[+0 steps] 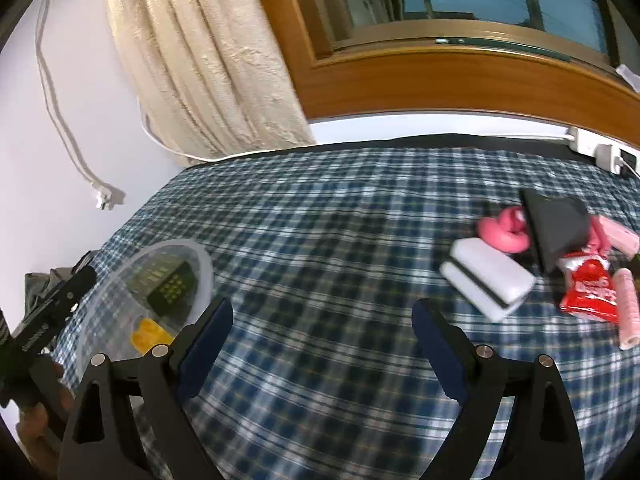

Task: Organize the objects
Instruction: 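Move both tools away from the bowl back toward the remaining items, then grasp the pink hair roller with the right tool while the left tool grasps the white sponge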

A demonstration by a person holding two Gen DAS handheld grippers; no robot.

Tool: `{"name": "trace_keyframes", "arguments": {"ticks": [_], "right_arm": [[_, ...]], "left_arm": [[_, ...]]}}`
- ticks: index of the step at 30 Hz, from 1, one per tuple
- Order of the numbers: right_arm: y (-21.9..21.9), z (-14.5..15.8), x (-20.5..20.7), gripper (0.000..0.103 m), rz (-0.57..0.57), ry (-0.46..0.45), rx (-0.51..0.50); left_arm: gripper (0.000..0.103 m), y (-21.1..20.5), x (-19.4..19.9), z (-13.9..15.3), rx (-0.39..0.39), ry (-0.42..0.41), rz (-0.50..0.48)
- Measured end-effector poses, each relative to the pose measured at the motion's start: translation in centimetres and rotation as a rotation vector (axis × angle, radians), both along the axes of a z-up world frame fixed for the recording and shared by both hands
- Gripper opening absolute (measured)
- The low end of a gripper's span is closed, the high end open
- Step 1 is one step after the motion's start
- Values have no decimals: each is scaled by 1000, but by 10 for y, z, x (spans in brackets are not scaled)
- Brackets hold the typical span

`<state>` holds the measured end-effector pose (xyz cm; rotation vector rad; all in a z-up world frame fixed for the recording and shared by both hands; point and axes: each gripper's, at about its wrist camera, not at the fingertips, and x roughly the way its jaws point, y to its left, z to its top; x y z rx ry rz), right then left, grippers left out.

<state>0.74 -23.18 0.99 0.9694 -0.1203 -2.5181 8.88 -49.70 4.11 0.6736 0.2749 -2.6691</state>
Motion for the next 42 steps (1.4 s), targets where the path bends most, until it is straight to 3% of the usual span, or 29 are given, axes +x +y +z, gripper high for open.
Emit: {"name": "trace_keyframes", "arguments": {"ticks": [27,32,34,42], "right_arm": [[197,-4,7,92,-351,1,13],[216,-7,5,92,-359,-22,-9],[216,-8,3,90,-349,-28,0],[214,-21,-23,59,-318,-109,48]], "left_arm": [[102,130,-44,10,-19,-89,-302],[102,157,-56,9,-40,-116,-364],[102,166,-61,9,-43,-122,-384],[102,187,-74,9,-57,-136,-427]]}}
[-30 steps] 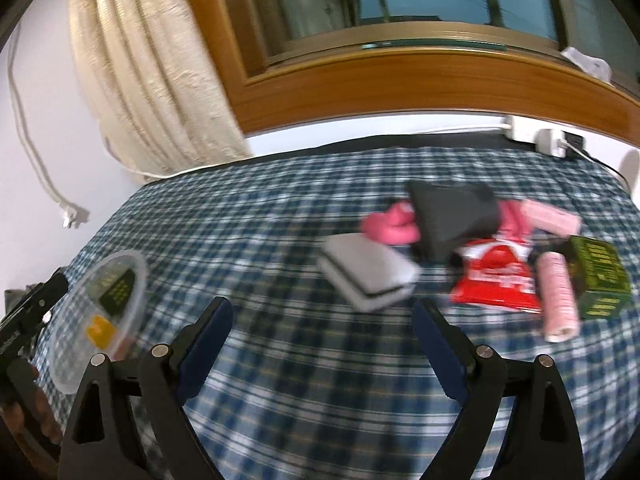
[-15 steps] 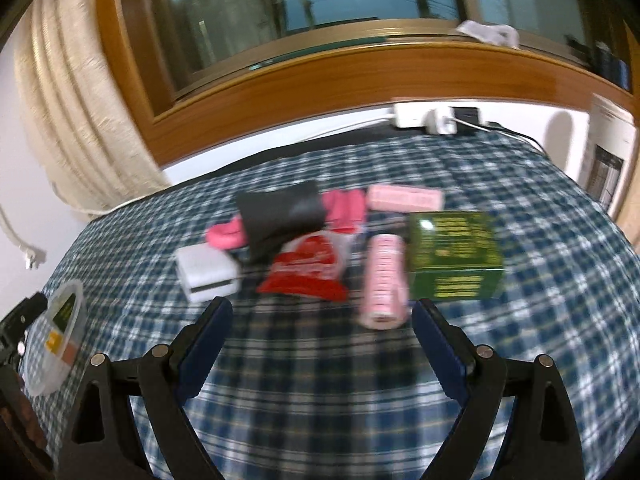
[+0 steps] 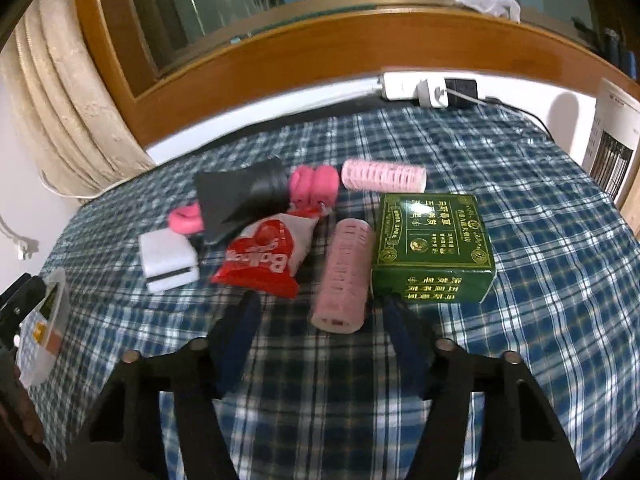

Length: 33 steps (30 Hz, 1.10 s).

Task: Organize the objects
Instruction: 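Grasp the pink hair roller with the right tool while the left tool grasps the white sponge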

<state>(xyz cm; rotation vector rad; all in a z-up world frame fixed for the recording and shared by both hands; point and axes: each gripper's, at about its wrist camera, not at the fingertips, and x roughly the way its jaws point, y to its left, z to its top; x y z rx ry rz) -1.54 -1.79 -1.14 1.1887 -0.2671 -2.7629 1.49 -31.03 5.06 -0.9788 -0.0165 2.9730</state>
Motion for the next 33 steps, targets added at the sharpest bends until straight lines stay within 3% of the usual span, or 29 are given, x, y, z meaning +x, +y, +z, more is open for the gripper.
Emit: {"name": "trace_keyframes", "arguments": {"ticks": [4,9,15,23,33], "right_arm": [[-1,-5,-14,53,-5,-43,20],[-5,-5,-17,32,-4,-53,58],[-4,-5,-4,31,22,-59,33],[8,-5,16,30,25,-46,-28],[23,4,24,29,-11,3,-69]], "left_arm": [[102,4,-7,-5,5,-19,-9],[102,4,-15,-11,13,-50,-17],[102,19,-29,-16,-3,-87,-58],[102,58,-54,-31,-89,-144,-168],[102,74,-93,-51,-67,-230,-231]]}}
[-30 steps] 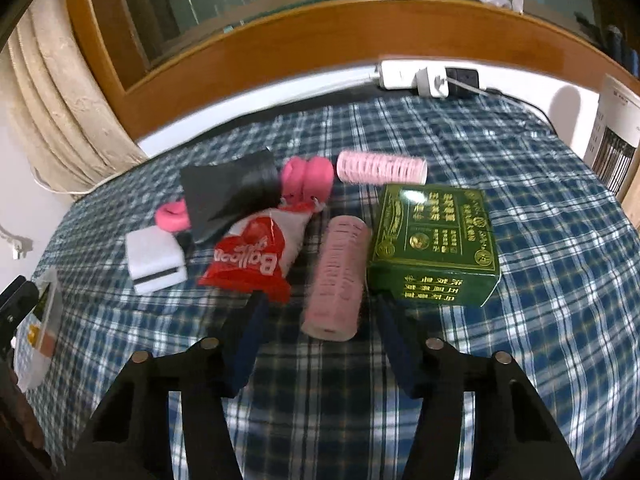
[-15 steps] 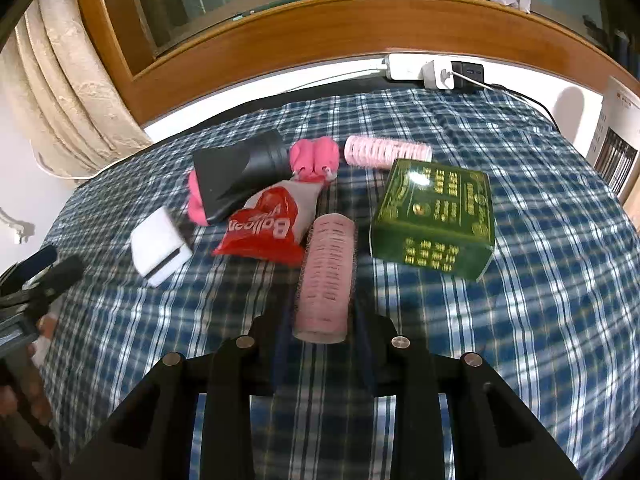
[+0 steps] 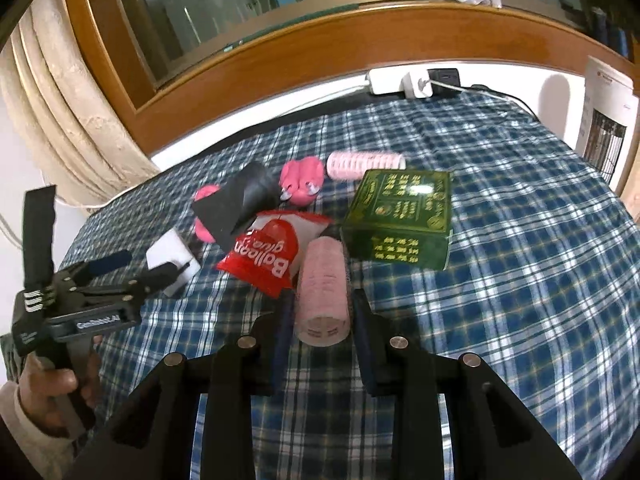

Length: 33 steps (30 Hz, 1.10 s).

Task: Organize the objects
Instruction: 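Grasp the pink hair roller with the right tool while the left tool grasps the white sponge, then carry the white sponge into the bowl and open the left tool while the right tool carries the roller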

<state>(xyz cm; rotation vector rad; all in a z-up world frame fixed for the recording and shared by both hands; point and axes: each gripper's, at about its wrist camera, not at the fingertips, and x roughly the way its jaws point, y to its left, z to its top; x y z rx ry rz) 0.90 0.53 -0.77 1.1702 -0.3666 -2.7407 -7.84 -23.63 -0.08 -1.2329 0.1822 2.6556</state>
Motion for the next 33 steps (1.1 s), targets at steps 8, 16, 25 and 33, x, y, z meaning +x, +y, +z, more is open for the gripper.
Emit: {"name": "trace_keyframes", "arguments": {"ticks": [8,16,25,33], "right_arm": [[-4,-6,-2,29,23,-26,-5],[-4,-10,-6,35,21,-37,-2],[-5,-11,-17,41,7,-48,16],[-6,-11,-17,29,25,-50,25]], "left_arm": [[102,5,-6,-8,32,-25,-36],[71,6,-5,-9,82,-48,-86],[69,8,13,2,66,10,-115],[69,0,27,13,98,30,-96]]}}
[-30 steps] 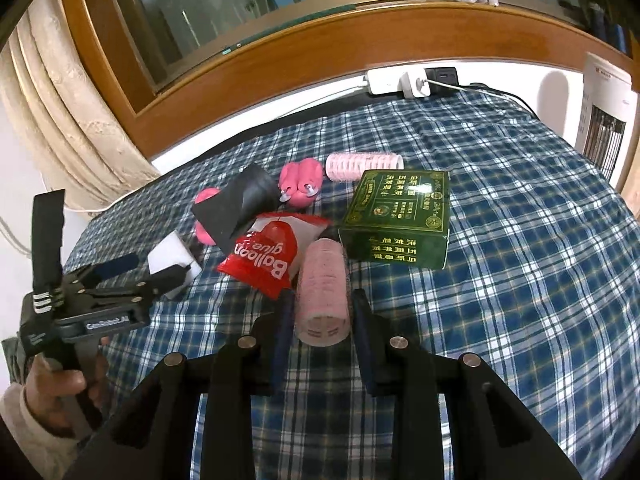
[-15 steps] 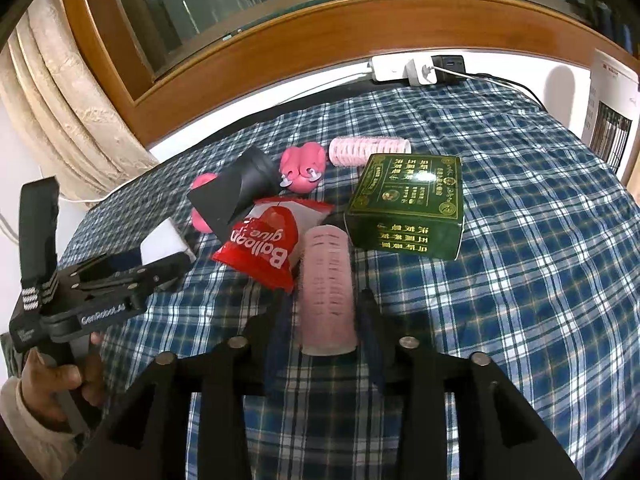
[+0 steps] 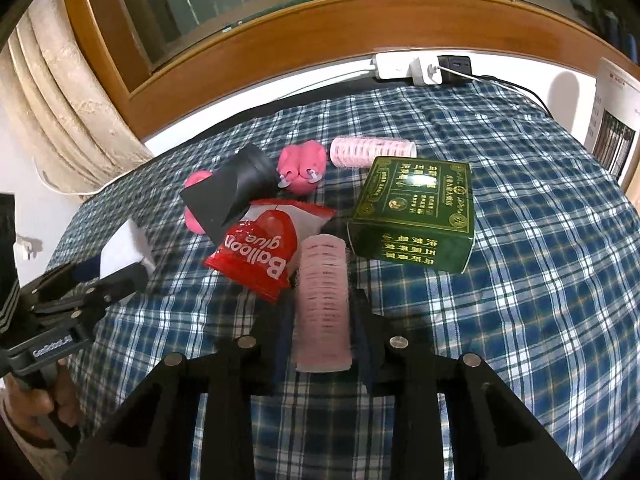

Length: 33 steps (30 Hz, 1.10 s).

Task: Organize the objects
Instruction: 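Carry the white sponge into the bowl and open the left tool while the right tool carries the roller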

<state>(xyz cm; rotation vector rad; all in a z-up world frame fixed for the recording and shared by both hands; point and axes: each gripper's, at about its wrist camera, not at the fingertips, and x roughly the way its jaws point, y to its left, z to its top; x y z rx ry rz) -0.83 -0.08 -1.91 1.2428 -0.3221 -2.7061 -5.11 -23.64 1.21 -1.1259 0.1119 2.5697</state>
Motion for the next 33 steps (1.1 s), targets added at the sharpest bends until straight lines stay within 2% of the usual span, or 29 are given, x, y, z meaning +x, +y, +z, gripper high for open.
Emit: {"name": "trace_keyframes", "arguments": {"ticks": [4,8,17,25,33], "right_arm": [[2,6,7,29,-10,45,1],[-1,14,14,29,0,100,14],[-7,19,18,29,31,149,-17],[-17,22,25,29,47,162,-33],[-57,31,33,29,116,176,-60]], "left_arm": [[69,-5,9,7,20,13,13],[69,-7,19,17,9,62,25],[69,-20,41,33,28,123,47],[69,-49,72,42,43,178,112],[69,-99,96,38,26,192,217]]}}
